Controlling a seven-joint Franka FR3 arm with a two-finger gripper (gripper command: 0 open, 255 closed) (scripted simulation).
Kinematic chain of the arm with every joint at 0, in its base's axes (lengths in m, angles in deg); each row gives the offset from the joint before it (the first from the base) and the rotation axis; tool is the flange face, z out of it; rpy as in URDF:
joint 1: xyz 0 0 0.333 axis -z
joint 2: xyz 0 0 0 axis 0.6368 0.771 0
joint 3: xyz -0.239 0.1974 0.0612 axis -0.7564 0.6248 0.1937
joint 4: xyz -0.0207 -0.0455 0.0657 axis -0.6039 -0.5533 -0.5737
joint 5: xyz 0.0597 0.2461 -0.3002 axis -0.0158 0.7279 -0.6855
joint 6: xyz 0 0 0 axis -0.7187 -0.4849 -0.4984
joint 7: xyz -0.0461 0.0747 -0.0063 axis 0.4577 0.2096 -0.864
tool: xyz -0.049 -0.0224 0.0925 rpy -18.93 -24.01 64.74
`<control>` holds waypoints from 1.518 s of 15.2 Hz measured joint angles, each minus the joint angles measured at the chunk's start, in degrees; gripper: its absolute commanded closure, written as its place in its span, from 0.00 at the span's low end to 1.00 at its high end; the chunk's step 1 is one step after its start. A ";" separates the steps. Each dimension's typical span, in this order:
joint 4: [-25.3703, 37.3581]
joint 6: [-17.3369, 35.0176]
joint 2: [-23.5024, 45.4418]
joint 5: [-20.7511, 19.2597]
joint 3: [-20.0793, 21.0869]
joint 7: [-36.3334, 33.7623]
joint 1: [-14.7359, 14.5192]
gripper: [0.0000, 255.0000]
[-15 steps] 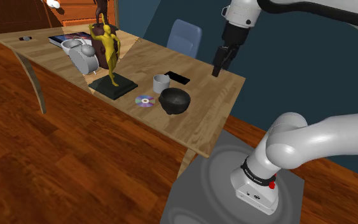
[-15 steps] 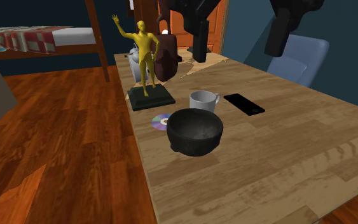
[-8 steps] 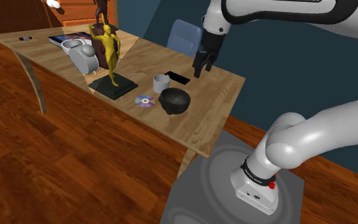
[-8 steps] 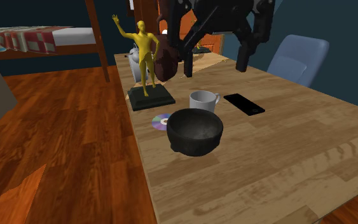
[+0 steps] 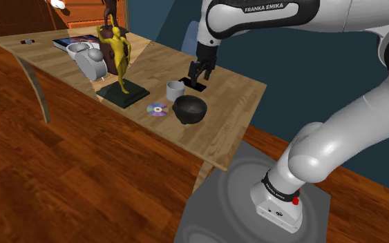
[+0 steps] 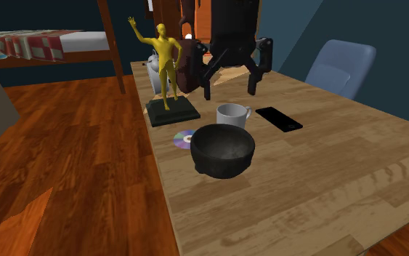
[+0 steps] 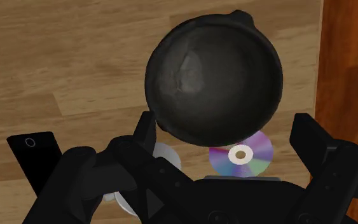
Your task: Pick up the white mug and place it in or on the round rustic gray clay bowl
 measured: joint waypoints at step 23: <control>32.53 8.84 42.41 -1.17 -1.42 0.18 1.51 0.00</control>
